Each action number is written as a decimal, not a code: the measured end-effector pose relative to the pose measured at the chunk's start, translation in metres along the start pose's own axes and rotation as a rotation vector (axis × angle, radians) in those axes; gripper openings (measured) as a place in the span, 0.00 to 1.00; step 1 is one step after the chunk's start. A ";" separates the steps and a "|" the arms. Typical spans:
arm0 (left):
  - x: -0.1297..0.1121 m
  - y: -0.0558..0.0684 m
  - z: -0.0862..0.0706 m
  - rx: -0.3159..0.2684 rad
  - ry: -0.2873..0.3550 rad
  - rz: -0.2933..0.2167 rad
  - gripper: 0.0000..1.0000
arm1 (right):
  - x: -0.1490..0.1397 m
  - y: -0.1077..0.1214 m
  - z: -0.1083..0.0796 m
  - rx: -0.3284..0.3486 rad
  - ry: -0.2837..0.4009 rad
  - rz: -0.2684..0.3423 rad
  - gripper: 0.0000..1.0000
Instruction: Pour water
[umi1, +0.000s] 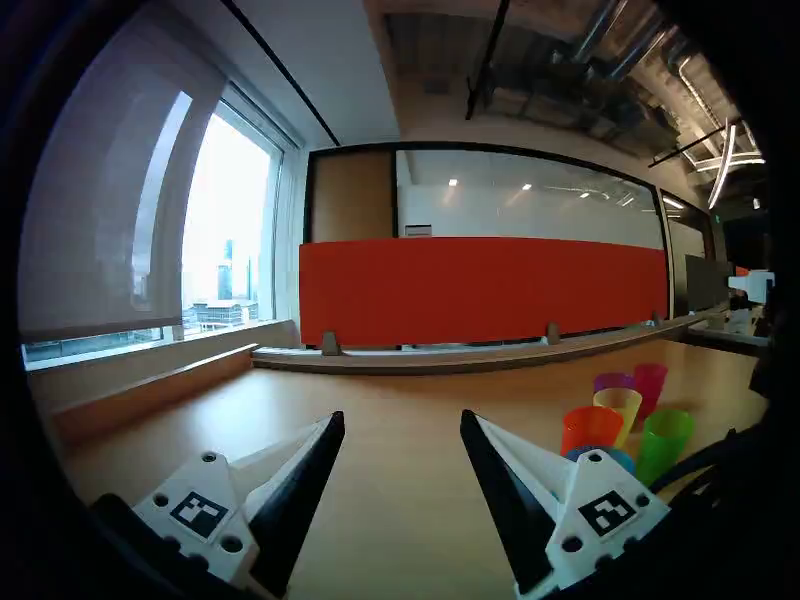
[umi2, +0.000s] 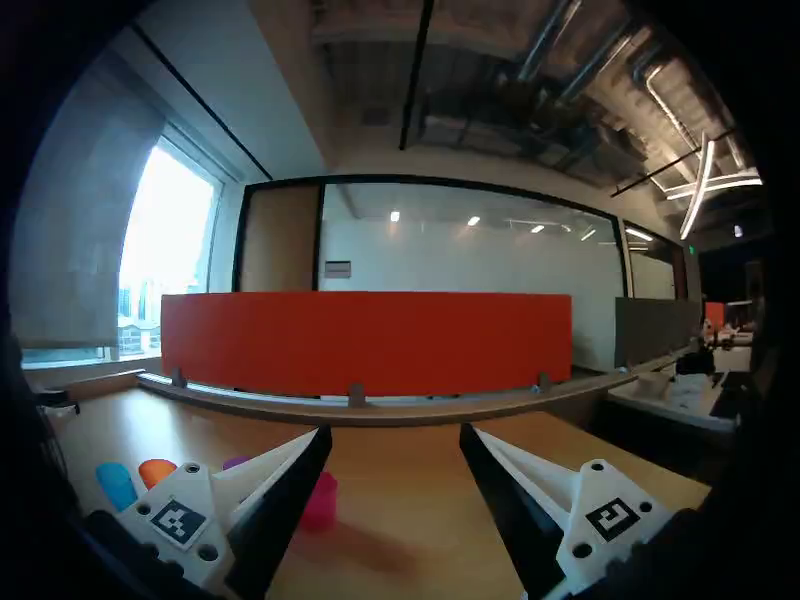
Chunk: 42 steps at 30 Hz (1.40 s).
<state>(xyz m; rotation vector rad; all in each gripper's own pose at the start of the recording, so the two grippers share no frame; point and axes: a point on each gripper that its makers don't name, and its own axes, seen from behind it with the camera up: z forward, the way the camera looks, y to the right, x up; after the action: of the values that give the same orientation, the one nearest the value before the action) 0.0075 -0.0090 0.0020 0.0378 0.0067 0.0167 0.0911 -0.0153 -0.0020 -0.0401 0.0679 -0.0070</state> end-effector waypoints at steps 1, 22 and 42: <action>-0.001 0.000 0.000 -0.001 -0.002 0.001 0.85 | 0.000 0.000 0.000 0.000 0.000 -0.001 0.99; -0.008 0.001 -0.002 -0.010 -0.006 -0.015 0.85 | 0.004 0.007 -0.001 -0.011 0.005 -0.006 1.00; -0.008 0.004 -0.002 -0.024 -0.007 -0.017 0.86 | 0.005 0.013 -0.006 -0.016 0.010 -0.002 1.00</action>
<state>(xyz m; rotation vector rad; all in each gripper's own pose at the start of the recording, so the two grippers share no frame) -0.0002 -0.0048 0.0001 0.0139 0.0002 -0.0005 0.0963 -0.0023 -0.0087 -0.0557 0.0778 -0.0088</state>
